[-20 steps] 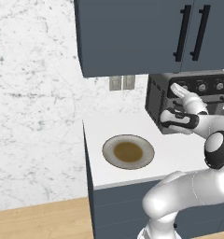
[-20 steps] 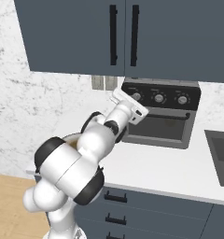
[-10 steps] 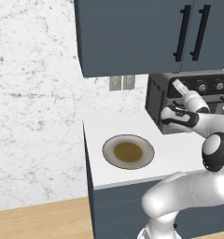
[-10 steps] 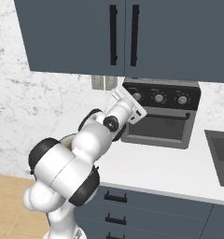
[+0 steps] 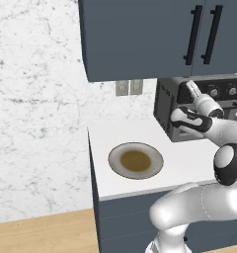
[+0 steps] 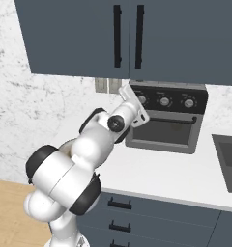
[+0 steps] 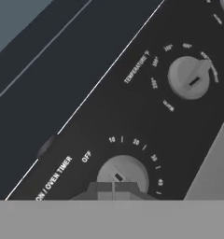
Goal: Pick up the kebab skewer and baguette bread, and place them inside the toaster oven. Close the toaster oven door and start by setting the timer.
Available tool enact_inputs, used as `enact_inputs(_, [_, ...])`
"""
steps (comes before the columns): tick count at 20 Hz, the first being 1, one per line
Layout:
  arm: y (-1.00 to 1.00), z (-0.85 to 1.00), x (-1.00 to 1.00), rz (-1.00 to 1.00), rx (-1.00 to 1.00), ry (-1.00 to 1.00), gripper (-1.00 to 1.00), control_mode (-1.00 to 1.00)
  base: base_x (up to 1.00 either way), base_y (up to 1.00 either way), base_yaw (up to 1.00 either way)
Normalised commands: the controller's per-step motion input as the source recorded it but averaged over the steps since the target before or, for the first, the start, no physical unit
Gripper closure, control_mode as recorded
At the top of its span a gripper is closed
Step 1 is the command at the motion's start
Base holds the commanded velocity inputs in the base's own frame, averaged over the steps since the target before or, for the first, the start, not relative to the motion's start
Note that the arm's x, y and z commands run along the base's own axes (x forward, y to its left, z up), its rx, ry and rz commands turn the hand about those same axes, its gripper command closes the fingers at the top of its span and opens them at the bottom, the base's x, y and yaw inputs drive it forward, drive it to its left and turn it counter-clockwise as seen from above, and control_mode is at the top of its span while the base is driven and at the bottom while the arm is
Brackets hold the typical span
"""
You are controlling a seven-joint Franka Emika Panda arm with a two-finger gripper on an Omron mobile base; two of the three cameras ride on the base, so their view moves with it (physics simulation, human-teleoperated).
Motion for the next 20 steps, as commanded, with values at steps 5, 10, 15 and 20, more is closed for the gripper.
enact_inputs(5, [-0.15,-0.19,0.31,0.0,0.14,0.0,1.0,-1.0,0.0,0.0,0.0])
enact_inputs(10, [-0.36,-0.44,0.34,0.0,0.08,0.0,1.0,-1.0,0.0,0.0,0.0])
enact_inputs(15, [-0.48,-0.41,0.46,0.0,0.09,0.0,1.0,-1.0,0.0,0.0,0.0])
enact_inputs(20, [-0.46,-0.24,0.48,0.0,0.14,0.0,1.0,-1.0,0.0,0.0,0.0])
